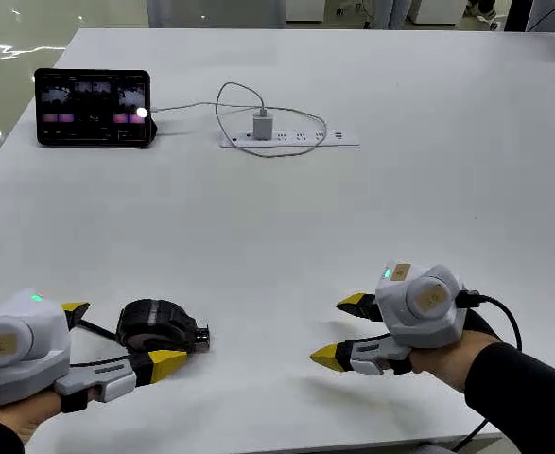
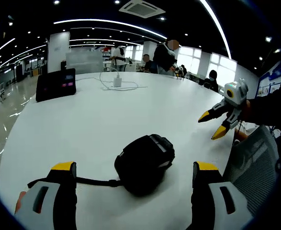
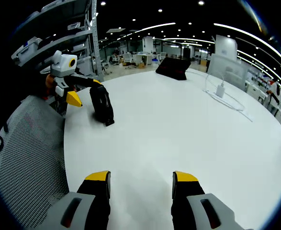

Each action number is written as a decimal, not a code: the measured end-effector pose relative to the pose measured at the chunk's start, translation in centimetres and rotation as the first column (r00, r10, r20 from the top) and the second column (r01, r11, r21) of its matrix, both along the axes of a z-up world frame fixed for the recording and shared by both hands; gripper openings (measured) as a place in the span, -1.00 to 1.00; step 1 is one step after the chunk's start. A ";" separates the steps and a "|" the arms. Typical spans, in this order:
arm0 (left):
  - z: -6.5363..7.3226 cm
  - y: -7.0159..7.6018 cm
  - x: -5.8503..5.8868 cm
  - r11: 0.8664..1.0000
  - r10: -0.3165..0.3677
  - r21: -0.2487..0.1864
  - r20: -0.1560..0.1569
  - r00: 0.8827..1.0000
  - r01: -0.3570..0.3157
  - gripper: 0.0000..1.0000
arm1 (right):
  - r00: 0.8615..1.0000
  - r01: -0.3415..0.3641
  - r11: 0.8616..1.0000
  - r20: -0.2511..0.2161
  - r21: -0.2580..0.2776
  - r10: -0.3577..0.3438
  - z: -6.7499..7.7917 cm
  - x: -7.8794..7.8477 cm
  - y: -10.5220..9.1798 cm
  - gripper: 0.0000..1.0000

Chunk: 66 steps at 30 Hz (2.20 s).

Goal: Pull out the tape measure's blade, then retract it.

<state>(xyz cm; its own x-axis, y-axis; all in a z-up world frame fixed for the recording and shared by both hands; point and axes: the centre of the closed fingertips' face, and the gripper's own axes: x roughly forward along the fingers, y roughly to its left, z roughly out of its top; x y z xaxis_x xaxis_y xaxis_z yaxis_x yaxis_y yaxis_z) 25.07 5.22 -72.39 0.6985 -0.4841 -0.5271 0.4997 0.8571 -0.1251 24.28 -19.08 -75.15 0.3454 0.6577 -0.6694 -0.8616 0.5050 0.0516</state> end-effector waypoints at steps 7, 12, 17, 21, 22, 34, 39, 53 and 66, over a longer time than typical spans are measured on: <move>-0.2 1.1 -0.1 1.000 -0.002 0.004 0.002 1.000 0.002 0.98 | 0.999 0.032 0.999 0.003 -0.007 -0.032 0.0 -0.1 -1.6 0.04; -0.4 1.5 -0.3 1.000 -0.021 0.021 -0.008 1.000 0.021 0.98 | 0.998 0.067 0.998 0.005 -0.009 -0.067 -0.1 -0.3 -3.3 0.13; -0.4 2.1 -0.8 0.998 -0.046 0.029 -0.023 0.999 0.047 0.98 | 0.996 0.088 0.996 0.006 0.018 -0.088 0.2 -0.9 -4.8 0.20; -0.4 2.4 -1.1 0.996 -0.075 0.045 -0.018 0.997 0.075 0.98 | 0.995 0.100 0.994 0.004 0.039 -0.100 0.3 -1.3 -6.0 0.30; -0.5 2.5 -1.3 0.995 -0.082 0.046 -0.020 0.996 0.083 0.98 | 0.994 0.105 0.994 -0.001 0.043 -0.105 0.4 -1.4 -6.3 0.33; -0.4 3.8 -1.8 0.993 -0.107 0.055 -0.035 0.994 0.109 0.98 | 0.994 0.113 0.993 -0.008 0.025 -0.112 0.5 -2.0 -9.5 0.62; -0.2 4.2 -1.7 0.992 -0.104 0.069 -0.032 0.994 0.106 0.98 | 0.997 0.081 0.996 -0.005 0.028 -0.081 0.4 -2.6 -9.7 0.75; 0.0 4.9 -1.9 0.990 -0.117 0.077 -0.036 0.992 0.120 0.95 | 0.996 0.088 0.996 0.000 0.031 -0.089 0.6 -2.5 -10.4 0.98; 0.1 4.3 -2.1 0.986 -0.147 0.072 -0.040 0.988 0.149 0.96 | 0.995 0.098 0.995 0.002 0.036 -0.098 0.6 -2.5 -10.5 0.98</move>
